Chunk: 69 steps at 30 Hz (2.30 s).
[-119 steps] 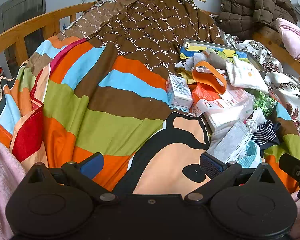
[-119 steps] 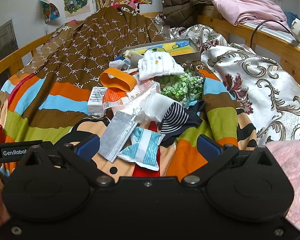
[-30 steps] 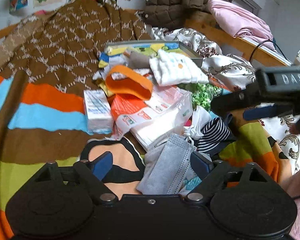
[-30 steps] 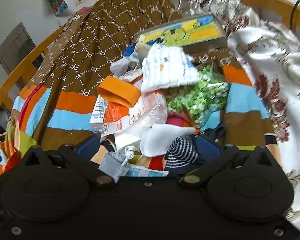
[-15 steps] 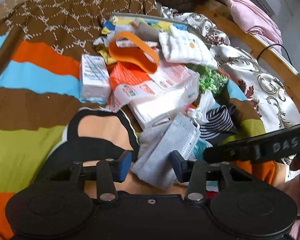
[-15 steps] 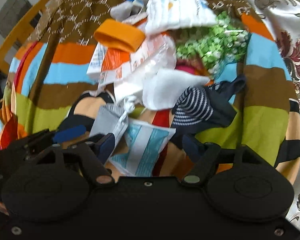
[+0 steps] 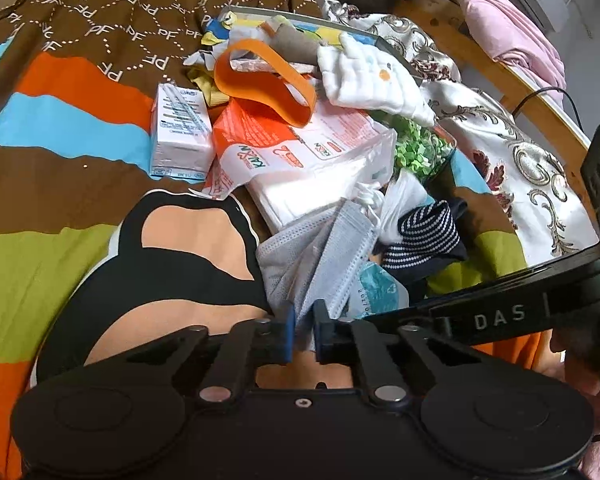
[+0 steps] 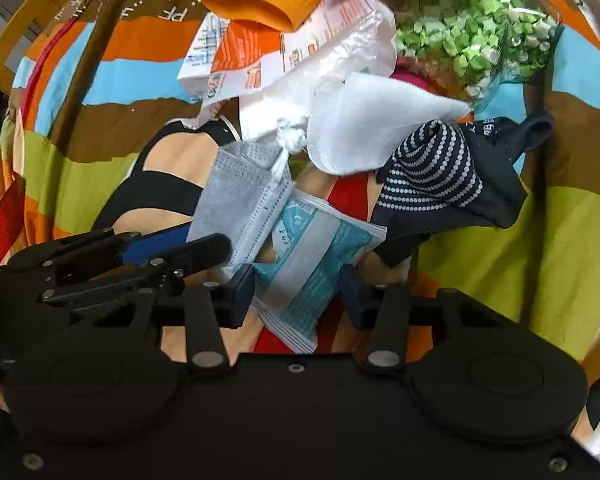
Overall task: Organize soft objects
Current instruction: 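Grasp the grey face mask with the left tool while the right tool grasps the blue wipe packet, then carry the mask and wipe packet into the painted tin box with both tools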
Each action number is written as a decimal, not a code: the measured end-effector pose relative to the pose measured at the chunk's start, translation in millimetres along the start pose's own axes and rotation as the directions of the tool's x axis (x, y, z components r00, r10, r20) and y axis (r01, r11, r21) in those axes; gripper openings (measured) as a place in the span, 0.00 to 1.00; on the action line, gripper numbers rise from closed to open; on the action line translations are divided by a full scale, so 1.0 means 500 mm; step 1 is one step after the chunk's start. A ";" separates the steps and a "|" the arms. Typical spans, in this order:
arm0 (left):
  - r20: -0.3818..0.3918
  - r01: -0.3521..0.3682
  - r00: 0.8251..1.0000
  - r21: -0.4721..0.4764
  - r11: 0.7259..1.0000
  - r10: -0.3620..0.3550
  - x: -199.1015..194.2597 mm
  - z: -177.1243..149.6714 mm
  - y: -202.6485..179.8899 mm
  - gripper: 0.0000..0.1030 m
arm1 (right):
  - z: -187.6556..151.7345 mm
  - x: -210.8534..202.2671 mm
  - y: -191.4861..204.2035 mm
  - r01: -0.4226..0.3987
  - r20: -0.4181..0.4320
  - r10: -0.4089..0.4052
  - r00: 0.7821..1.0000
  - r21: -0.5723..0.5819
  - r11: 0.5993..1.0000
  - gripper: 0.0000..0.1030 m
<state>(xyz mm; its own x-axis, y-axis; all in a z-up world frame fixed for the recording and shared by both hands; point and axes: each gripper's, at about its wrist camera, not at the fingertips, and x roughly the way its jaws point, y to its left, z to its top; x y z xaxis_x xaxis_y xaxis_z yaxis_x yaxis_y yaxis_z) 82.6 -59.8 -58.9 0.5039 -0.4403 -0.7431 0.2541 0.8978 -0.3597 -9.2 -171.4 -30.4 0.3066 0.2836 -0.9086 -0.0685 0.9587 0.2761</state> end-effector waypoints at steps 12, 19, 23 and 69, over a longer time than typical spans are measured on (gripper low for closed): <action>0.196 0.035 0.980 -0.101 0.994 -0.015 -0.107 -0.002 0.010 0.02 | 0.003 -0.005 -0.022 -0.048 0.079 0.046 0.996 0.012 0.999 0.21; 0.353 0.009 0.935 -0.108 0.994 0.030 -0.165 0.017 0.005 0.02 | -0.017 -0.091 -0.025 -0.156 0.274 0.163 0.948 -0.049 0.987 0.21; 0.413 -0.024 0.909 -0.079 0.997 0.055 -0.178 0.055 -0.011 0.02 | -0.030 -0.140 -0.037 -0.207 0.411 0.220 0.884 -0.077 0.975 0.21; 0.034 -0.073 0.997 0.003 0.997 0.073 0.467 0.719 0.010 0.03 | 0.723 0.168 -0.311 0.032 0.601 -0.168 0.781 0.230 0.973 0.25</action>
<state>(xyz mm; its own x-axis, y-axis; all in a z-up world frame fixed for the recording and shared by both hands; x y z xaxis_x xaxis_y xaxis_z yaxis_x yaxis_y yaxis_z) 498.3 -160.8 -31.5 0.5487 -0.3734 -0.7480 0.2190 0.9277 -0.3024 370.4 -304.8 -36.5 0.8217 0.0469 -0.5680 0.1618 0.9365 0.3112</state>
